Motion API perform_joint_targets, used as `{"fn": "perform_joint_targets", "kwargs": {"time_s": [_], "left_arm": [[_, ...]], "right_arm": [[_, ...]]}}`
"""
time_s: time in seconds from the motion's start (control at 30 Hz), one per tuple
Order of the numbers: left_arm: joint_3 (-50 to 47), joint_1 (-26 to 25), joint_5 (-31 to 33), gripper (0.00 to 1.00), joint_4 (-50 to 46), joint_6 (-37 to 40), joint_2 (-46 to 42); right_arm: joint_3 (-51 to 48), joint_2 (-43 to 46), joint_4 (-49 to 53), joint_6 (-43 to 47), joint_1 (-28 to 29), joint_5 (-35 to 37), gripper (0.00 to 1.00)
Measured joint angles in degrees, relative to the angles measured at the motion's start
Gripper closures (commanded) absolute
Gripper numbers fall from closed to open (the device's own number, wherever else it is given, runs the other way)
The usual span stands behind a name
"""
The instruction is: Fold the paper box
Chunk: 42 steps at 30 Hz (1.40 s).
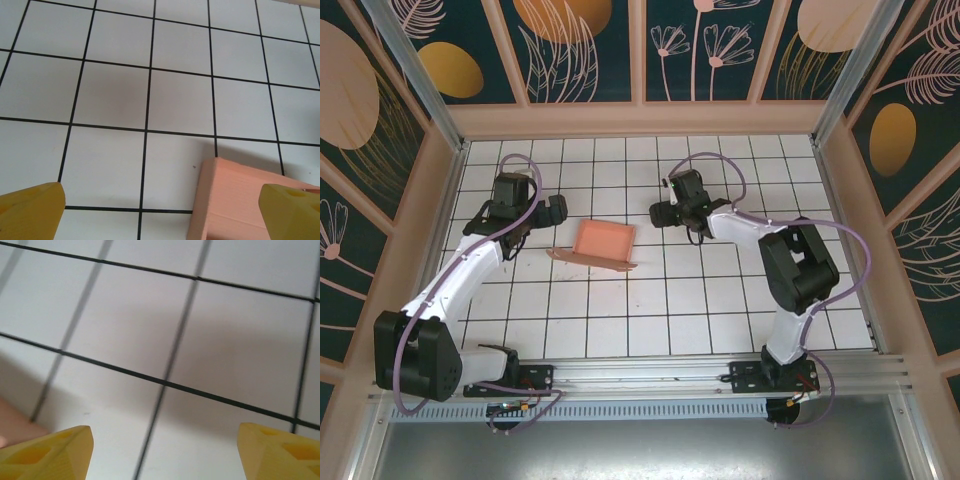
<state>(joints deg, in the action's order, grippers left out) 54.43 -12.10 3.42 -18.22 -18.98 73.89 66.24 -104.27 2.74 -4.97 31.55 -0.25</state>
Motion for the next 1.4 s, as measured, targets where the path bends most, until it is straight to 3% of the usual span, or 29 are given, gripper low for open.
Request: {"fn": "perform_joint_targets", "kwargs": {"time_s": [0.17, 0.33, 0.53, 0.67, 0.97, 1.2, 1.4], "left_arm": [[0.00, 0.00, -1.07, 0.01, 0.46, 0.00, 0.09], [-0.09, 0.00, -1.36, 0.01, 0.48, 0.02, 0.09], [-0.87, 0.00, -1.46, 0.02, 0.46, 0.17, -0.13], [-0.90, 0.00, -1.49, 0.02, 0.48, 0.28, -0.13], [-0.90, 0.00, -2.84, 0.02, 1.40, 0.28, 0.68], [-0.87, 0.00, -4.28, 0.01, 1.60, 0.28, 2.01], [-0.87, 0.00, -4.50, 0.01, 1.81, 0.26, 2.01]], "right_arm": [[4.94, -2.08, -0.94, 5.60, 5.01, -4.37, 0.21], [13.14, -9.77, -0.79, 9.55, 10.99, -6.49, 0.20], [19.43, -17.31, 2.56, 9.35, 10.88, -5.14, 0.21], [19.19, -17.38, 4.13, 5.62, 8.68, -2.03, 0.24], [2.84, -4.42, 2.23, -3.89, -0.81, 4.79, 0.26], [-10.73, 9.73, -2.27, -6.29, -4.07, 4.63, 0.27], [-16.44, 16.09, -6.60, -9.31, -9.57, 0.76, 0.41]]}}
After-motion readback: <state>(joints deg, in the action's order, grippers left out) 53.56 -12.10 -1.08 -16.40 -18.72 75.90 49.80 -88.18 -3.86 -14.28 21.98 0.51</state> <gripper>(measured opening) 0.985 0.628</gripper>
